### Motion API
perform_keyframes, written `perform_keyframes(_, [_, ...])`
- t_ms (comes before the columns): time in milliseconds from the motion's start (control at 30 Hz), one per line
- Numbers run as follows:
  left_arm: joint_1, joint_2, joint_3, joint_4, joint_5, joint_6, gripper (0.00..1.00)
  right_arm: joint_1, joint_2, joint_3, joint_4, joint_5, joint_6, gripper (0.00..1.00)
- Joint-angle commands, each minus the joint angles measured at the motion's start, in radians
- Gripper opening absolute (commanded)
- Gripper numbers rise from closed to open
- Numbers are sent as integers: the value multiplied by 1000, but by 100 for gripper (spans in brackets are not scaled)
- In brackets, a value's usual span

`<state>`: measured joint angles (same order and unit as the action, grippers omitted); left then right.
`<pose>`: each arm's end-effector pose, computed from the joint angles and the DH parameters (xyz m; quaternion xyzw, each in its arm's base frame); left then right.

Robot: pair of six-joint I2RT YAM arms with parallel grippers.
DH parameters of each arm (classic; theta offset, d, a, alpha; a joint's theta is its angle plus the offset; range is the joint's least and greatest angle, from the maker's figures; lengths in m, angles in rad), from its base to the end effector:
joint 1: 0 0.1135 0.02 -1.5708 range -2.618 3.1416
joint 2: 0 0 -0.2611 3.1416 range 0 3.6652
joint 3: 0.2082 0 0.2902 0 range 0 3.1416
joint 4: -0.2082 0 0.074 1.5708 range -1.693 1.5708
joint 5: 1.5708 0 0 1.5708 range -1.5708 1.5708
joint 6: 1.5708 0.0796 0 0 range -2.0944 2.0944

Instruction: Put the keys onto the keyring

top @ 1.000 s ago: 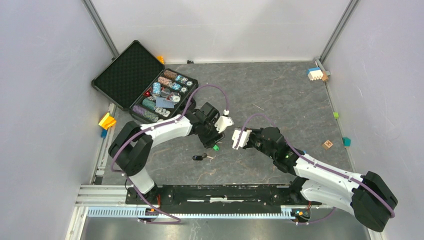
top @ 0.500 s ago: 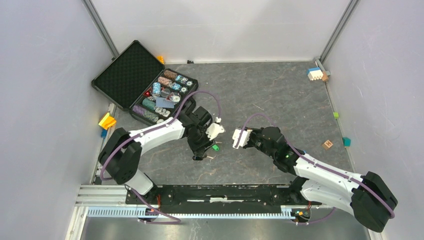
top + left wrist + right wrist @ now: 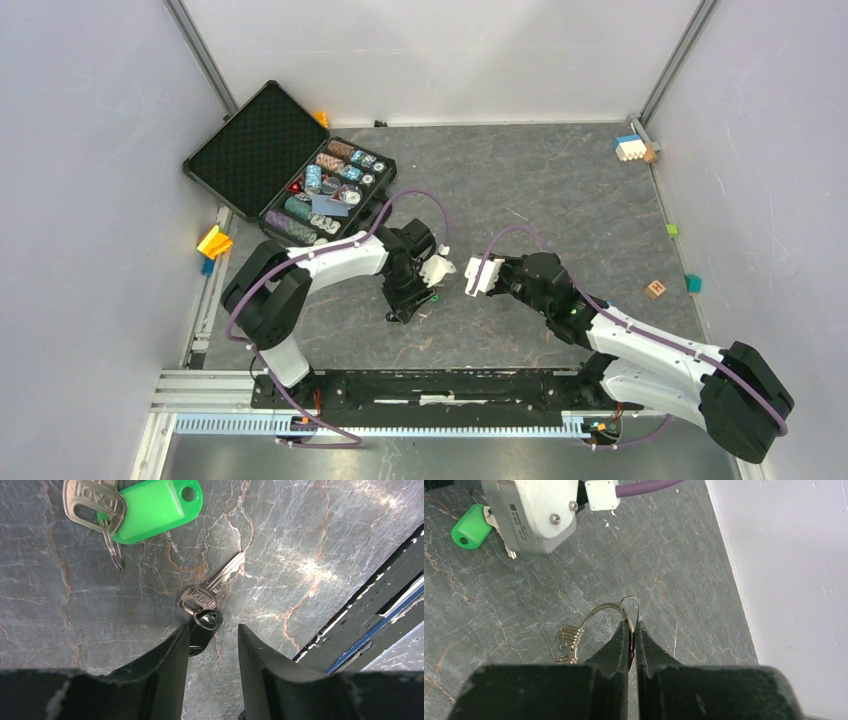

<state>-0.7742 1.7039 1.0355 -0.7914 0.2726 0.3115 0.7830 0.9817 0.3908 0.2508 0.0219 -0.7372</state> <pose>0.2219 -0.2470 0.0937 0.5175 0.8431 -0.1447 0.0224 0.2060 0.2026 0.1710 -0.5580 0.5961 0.0043 0.5773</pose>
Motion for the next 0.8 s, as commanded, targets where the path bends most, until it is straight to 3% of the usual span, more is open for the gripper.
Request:
perform_keyframes(0, [-10, 10, 57, -11, 43, -38, 46, -5, -3, 41, 27, -14, -4, 0])
perform_keyframes(533, [-29, 43, 60, -3, -32, -34, 36, -10, -6, 43, 21, -19, -1, 0])
perform_keyframes(767, [-28, 36, 63, -2, -32, -29, 22, -11, 0, 43, 19, -19, -1, 0])
